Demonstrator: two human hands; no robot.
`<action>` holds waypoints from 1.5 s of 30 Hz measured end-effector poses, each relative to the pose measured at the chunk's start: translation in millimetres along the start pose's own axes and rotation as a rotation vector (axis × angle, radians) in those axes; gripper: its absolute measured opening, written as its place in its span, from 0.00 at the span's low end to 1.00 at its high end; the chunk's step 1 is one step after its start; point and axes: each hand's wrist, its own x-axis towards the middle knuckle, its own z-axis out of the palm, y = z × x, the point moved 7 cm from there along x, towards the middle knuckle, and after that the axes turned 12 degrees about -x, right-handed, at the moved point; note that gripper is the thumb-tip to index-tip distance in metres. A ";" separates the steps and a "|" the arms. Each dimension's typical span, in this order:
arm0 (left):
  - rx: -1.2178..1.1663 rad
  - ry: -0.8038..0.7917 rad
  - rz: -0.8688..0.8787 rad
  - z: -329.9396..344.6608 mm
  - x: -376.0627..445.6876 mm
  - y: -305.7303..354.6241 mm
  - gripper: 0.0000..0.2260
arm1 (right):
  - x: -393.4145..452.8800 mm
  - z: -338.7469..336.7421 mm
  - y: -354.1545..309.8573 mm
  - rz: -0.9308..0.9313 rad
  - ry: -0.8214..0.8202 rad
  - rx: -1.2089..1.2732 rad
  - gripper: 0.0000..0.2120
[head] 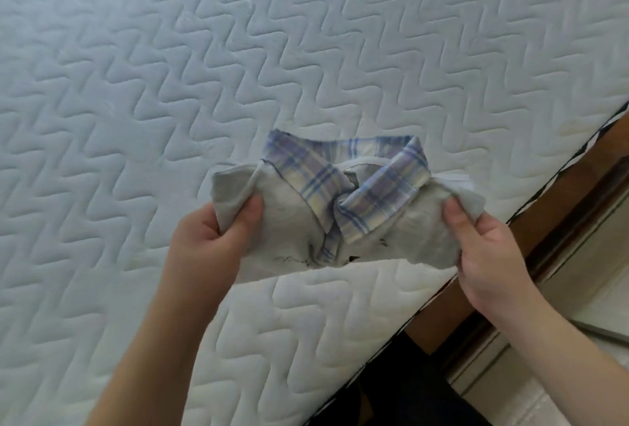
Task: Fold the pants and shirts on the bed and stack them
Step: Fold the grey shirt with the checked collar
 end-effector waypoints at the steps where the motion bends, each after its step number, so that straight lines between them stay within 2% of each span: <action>1: -0.047 0.005 -0.017 -8.3 -15.2 9.7 0.15 | -12.3 -0.1 -16.1 -0.016 -0.002 0.000 0.24; 3: -0.158 -0.002 -0.061 -21.0 -44.9 30.6 0.15 | -37.5 1.0 -47.9 -0.023 -0.006 0.020 0.24; 6: -0.303 -0.008 -0.112 -31.5 -84.1 60.8 0.13 | -75.6 8.7 -88.1 -0.019 -0.047 0.050 0.16; 9: -0.429 -0.029 -0.131 -42.4 -115.3 93.2 0.12 | -111.0 18.9 -122.0 -0.035 -0.061 0.049 0.15; 12: -0.463 -0.042 -0.099 -60.2 -147.9 123.8 0.09 | -140.2 22.2 -155.2 -0.093 -0.052 0.003 0.17; 16: -0.448 -0.069 -0.036 -85.2 -181.5 155.2 0.10 | -170.3 12.1 -191.8 -0.205 -0.013 -0.142 0.27; 20: -0.482 -0.045 0.008 -108.0 -195.4 178.7 0.10 | -196.6 -0.4 -219.1 -0.272 -0.004 -0.169 0.28; 25: -0.520 -0.081 0.019 -111.6 -201.8 189.9 0.11 | -223.1 -22.4 -235.8 -0.253 0.009 -0.103 0.19; 31: -0.562 -0.163 -0.026 -98.2 -199.0 190.6 0.11 | -235.0 -32.0 -235.8 -0.181 -0.003 0.006 0.20; 38: -0.423 -0.293 0.004 -58.1 -193.3 201.8 0.14 | -245.8 -36.8 -233.8 -0.191 0.014 -0.017 0.26; 45: -0.285 -0.424 0.008 -16.8 -184.0 202.1 0.14 | -247.0 -64.7 -225.2 -0.196 0.063 -0.023 0.13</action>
